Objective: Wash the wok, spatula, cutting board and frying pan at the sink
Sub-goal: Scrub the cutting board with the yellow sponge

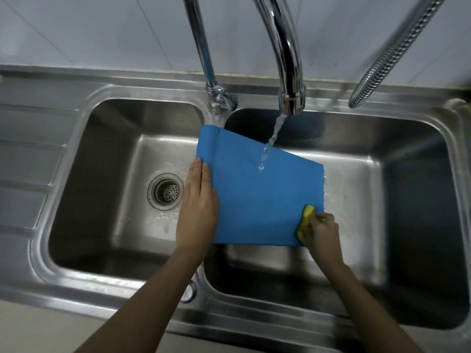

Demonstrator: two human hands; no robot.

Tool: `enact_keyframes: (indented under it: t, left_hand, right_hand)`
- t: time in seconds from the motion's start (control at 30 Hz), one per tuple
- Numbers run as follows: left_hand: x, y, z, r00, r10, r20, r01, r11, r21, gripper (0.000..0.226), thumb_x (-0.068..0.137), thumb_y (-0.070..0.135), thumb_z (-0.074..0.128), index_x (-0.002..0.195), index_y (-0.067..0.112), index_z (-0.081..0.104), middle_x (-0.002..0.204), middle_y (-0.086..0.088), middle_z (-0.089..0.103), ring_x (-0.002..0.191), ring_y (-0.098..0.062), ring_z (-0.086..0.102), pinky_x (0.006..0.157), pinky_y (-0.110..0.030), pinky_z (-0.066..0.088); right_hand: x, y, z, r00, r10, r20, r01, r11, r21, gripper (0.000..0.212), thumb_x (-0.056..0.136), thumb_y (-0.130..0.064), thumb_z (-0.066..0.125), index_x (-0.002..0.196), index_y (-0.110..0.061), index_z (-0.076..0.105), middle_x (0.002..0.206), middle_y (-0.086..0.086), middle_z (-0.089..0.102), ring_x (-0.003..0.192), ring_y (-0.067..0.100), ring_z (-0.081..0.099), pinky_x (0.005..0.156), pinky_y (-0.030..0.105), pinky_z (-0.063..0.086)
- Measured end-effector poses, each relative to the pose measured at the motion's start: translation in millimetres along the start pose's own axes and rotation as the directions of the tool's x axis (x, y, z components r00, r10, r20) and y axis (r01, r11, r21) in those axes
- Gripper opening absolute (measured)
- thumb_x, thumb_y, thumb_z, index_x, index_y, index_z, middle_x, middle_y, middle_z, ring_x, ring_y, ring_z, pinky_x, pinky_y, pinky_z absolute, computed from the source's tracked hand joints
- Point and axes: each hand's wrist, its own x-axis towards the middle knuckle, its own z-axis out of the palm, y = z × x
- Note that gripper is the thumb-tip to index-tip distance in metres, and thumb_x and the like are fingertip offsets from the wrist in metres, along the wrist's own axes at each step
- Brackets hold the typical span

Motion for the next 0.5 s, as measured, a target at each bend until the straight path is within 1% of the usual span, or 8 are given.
enact_keyframes:
  t: [0.07, 0.1, 0.13, 0.17, 0.23, 0.37, 0.43, 0.5]
  left_hand:
    - [0.2, -0.3, 0.3, 1.0, -0.008, -0.011, 0.008, 1.0, -0.008, 0.051, 0.097, -0.003, 0.047, 0.145, -0.007, 0.032, 0.154, -0.023, 0.029, 0.144, -0.034, 0.028, 0.116, -0.044, 0.028]
    - [0.2, -0.4, 0.2, 1.0, -0.01, -0.018, 0.009, 1.0, -0.008, 0.05, 0.096, -0.004, 0.048, 0.144, -0.007, 0.033, 0.153, -0.023, 0.03, 0.143, -0.035, 0.029, 0.116, -0.045, 0.03]
    - [0.5, -0.2, -0.3, 1.0, -0.006, -0.02, 0.006, 1.0, -0.009, 0.05, 0.095, -0.005, 0.049, 0.143, -0.008, 0.034, 0.152, -0.025, 0.032, 0.142, -0.036, 0.031, 0.115, -0.046, 0.032]
    - [0.5, 0.7, -1.0, 1.0, 0.006, -0.019, -0.006, 1.0, -0.007, 0.051, 0.094, -0.006, 0.05, 0.142, -0.009, 0.034, 0.151, -0.026, 0.033, 0.141, -0.037, 0.032, 0.113, -0.048, 0.034]
    - [-0.2, 2.6, -3.0, 0.999, 0.041, -0.019, -0.041, 0.999, 0.018, 0.053, 0.091, -0.008, 0.053, 0.14, -0.011, 0.033, 0.147, -0.03, 0.036, 0.138, -0.041, 0.036, 0.109, -0.052, 0.038]
    - [2.5, -0.3, -2.4, 0.999, 0.031, -0.008, -0.031, 0.999, 0.017, 0.054, 0.091, -0.007, 0.054, 0.141, -0.011, 0.035, 0.148, -0.028, 0.035, 0.139, -0.039, 0.035, 0.112, -0.049, 0.034]
    - [2.4, -0.9, -1.6, 1.0, 0.013, -0.004, -0.013, 1.0, 0.008, 0.054, 0.093, -0.004, 0.052, 0.143, -0.009, 0.034, 0.151, -0.026, 0.033, 0.142, -0.036, 0.032, 0.116, -0.044, 0.028]
    - [1.9, -1.5, -1.3, 1.0, 0.015, -0.008, -0.015, 1.0, 0.009, 0.056, 0.092, -0.005, 0.054, 0.144, -0.009, 0.034, 0.152, -0.024, 0.032, 0.143, -0.034, 0.03, 0.117, -0.043, 0.025]
  right_hand:
    - [-19.1, -33.4, 2.8, 0.995, -0.024, -0.092, 0.043, 0.976, 0.211, 0.023, 0.092, -0.026, 0.055, 0.109, -0.012, 0.054, 0.104, 0.003, 0.056, 0.103, 0.01, 0.057, 0.083, 0.017, 0.047]
    - [-28.2, -55.9, 2.7, 0.985, -0.094, -0.145, 0.131, 0.953, 0.273, 0.026, 0.091, -0.023, 0.059, 0.112, -0.007, 0.057, 0.1, -0.001, 0.055, 0.096, -0.007, 0.054, 0.08, 0.007, 0.042]
    - [-37.2, -78.8, 3.8, 0.963, -0.205, -0.175, 0.247, 0.929, 0.275, 0.031, 0.088, -0.023, 0.064, 0.114, -0.005, 0.06, 0.102, -0.002, 0.053, 0.092, -0.013, 0.049, 0.081, 0.002, 0.037]
    - [-44.0, -99.4, 6.3, 0.925, -0.333, -0.185, 0.371, 0.897, 0.241, 0.038, 0.085, -0.029, 0.066, 0.117, -0.007, 0.062, 0.106, -0.001, 0.054, 0.093, -0.01, 0.046, 0.084, 0.003, 0.034]
    - [-50.7, -126.6, 13.2, 0.891, -0.41, -0.197, 0.448, 0.863, 0.232, 0.047, 0.082, -0.04, 0.066, 0.12, -0.013, 0.062, 0.109, -0.002, 0.057, 0.098, 0.004, 0.048, 0.087, 0.014, 0.036]
    - [-46.4, -122.9, 20.6, 0.88, -0.37, -0.297, 0.445, 0.861, 0.246, 0.03, 0.086, -0.037, 0.065, 0.107, -0.015, 0.063, 0.101, -0.001, 0.059, 0.093, 0.015, 0.051, 0.081, 0.024, 0.039]
    - [-33.9, -97.5, 18.9, 0.899, -0.304, -0.315, 0.38, 0.898, 0.22, 0.019, 0.084, -0.025, 0.07, 0.096, -0.011, 0.065, 0.097, 0.004, 0.055, 0.09, 0.017, 0.047, 0.079, 0.023, 0.035]
    - [-11.4, -55.6, 12.8, 0.937, -0.146, -0.318, 0.198, 0.97, 0.139, 0.02, 0.082, -0.022, 0.072, 0.092, -0.005, 0.067, 0.097, 0.013, 0.054, 0.089, 0.022, 0.047, 0.079, 0.026, 0.035]
